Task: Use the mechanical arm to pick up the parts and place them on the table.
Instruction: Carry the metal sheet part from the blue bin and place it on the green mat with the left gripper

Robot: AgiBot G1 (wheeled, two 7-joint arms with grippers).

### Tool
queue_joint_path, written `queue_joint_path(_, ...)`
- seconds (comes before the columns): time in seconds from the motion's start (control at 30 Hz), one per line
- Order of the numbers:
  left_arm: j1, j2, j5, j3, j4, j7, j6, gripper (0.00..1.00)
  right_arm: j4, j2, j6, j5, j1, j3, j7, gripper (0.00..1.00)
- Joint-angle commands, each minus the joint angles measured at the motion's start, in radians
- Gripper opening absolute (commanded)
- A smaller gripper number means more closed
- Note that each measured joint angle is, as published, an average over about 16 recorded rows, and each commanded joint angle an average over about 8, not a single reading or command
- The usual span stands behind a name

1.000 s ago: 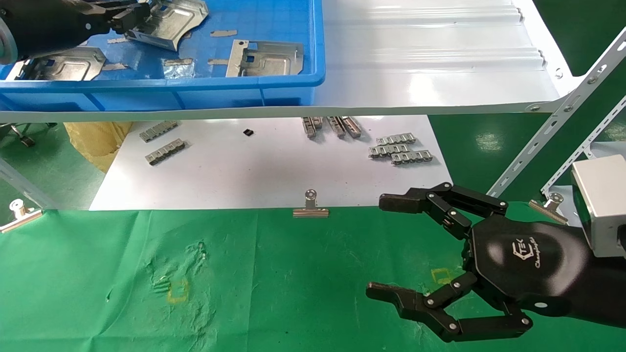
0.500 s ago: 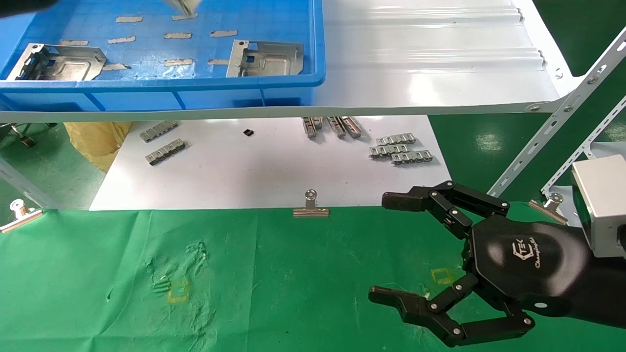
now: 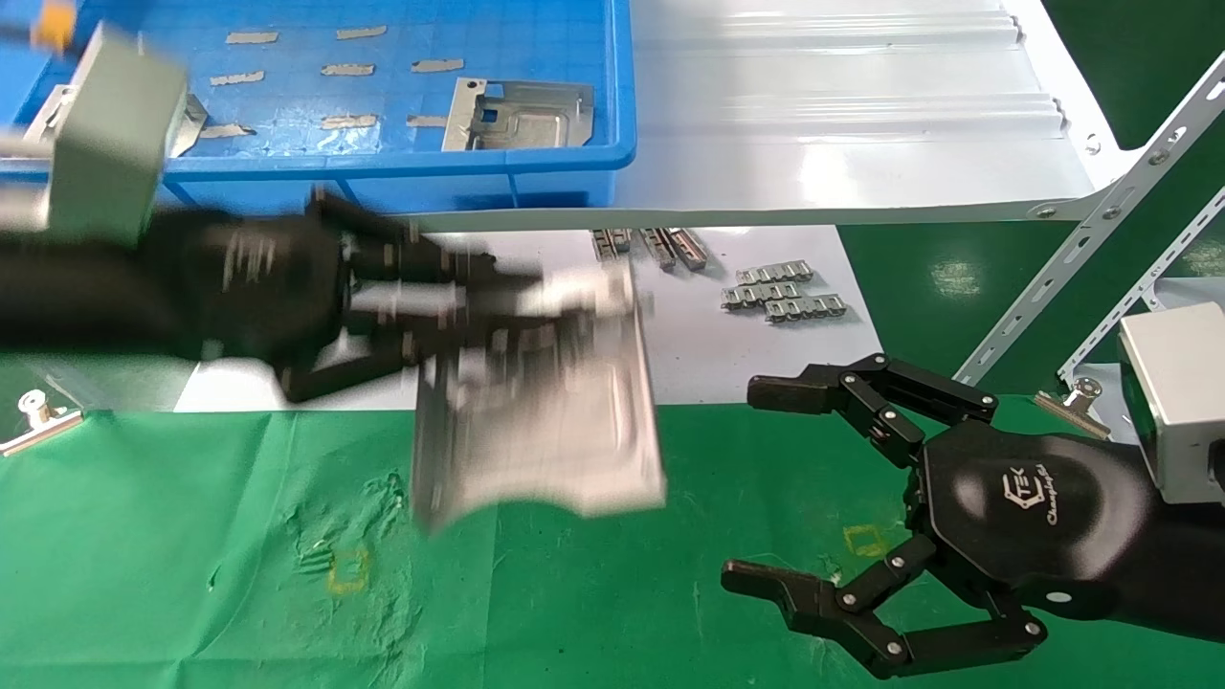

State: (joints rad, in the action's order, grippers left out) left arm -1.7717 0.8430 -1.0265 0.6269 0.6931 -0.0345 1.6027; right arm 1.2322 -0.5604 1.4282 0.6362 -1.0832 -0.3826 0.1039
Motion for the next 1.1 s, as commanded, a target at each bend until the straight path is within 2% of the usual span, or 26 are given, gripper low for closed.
queue_joint_path(0.03,0.070,-0.060,0.078,0.051,0.143,0.027,-0.004,0.00,0.000,0.000,0.000,0.000,0.000,0.000,0.000,1.00)
queue_joint_path(0.17,0.073,-0.093,-0.042,0.164,0.183,-0.097,-0.017,0.00,0.000,0.000,0.000,0.000,0.000,0.000,0.000,1.00)
queue_joint_path(0.33,0.055,-0.072,-0.199,0.269,0.078,-0.258,-0.026,0.00,0.000,0.000,0.000,0.000,0.000,0.000,0.000,1.00)
queue_joint_path(0.67,0.051,-0.041,-0.231,0.308,-0.185,-0.428,-0.048,0.00,0.000,0.000,0.000,0.000,0.000,0.000,0.000,1.00)
queue_joint_path(0.7,0.048,-0.037,-0.236,0.311,-0.205,-0.441,-0.046,0.03,0.000,0.000,0.000,0.000,0.000,0.000,0.000,1.00)
queue_joint_path(0.93,0.032,-0.008,-0.256,0.335,-0.323,-0.514,-0.041,0.89,0.000,0.000,0.000,0.000,0.000,0.000,0.000,1.00)
queue_joint_path(0.97,0.031,-0.004,-0.253,0.335,-0.338,-0.524,-0.042,0.99,0.000,0.000,0.000,0.000,0.000,0.000,0.000,1.00)
queue_joint_path(1.1,0.031,0.010,-0.246,0.334,-0.395,-0.564,-0.047,1.00,0.000,0.000,0.000,0.000,0.000,0.000,0.000,1.00)
